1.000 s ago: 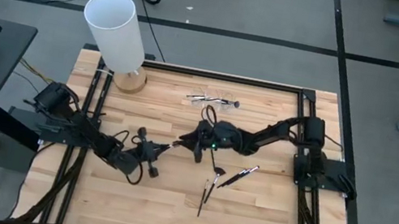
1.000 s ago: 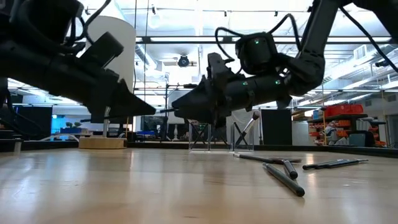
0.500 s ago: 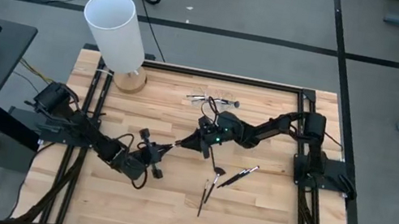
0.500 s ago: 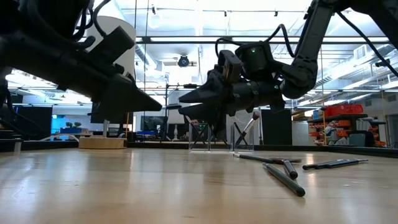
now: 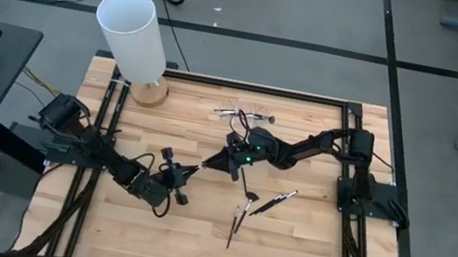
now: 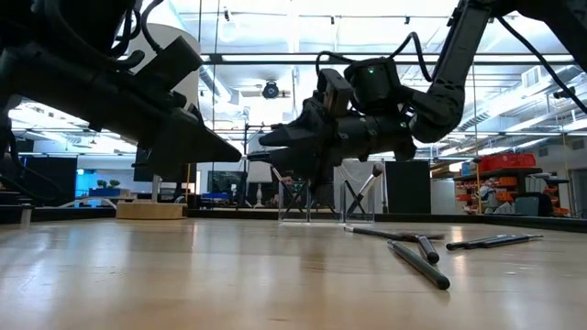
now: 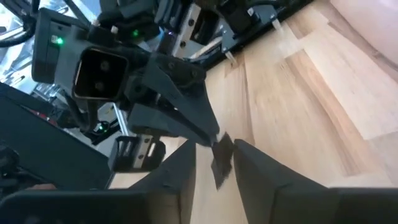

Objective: Pick & Place Makeup Supplies
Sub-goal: Put the makeup brush into the transparent organizer

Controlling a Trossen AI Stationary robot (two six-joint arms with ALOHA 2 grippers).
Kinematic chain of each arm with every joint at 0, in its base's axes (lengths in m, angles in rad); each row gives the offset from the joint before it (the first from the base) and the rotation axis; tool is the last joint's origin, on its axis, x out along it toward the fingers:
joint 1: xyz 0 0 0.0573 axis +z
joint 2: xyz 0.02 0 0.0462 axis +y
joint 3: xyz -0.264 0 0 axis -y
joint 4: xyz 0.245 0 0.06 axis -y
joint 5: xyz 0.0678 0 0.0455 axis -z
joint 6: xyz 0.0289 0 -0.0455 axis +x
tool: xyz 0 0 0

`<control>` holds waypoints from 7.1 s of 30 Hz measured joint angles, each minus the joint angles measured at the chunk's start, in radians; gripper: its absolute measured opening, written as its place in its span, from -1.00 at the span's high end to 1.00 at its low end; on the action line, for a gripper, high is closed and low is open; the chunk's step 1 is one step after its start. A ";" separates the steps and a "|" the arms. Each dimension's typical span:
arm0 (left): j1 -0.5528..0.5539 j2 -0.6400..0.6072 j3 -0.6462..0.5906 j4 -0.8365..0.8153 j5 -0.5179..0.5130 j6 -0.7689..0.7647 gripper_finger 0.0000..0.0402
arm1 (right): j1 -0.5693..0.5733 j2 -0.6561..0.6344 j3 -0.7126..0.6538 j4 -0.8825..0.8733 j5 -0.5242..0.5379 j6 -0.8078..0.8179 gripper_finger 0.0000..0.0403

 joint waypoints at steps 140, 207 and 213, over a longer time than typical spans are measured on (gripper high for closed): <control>0.015 0.000 0.000 0.004 0.012 -0.109 0.37 | -0.052 -0.554 0.434 -1.553 0.759 -0.688 0.30; 0.015 0.000 0.000 0.004 0.046 -0.109 0.37 | 0.310 -0.801 -0.590 -0.454 0.518 -0.679 0.30; 0.015 0.000 0.000 0.004 0.046 -0.109 0.37 | 0.310 -0.781 -0.590 -0.425 0.495 -0.686 0.30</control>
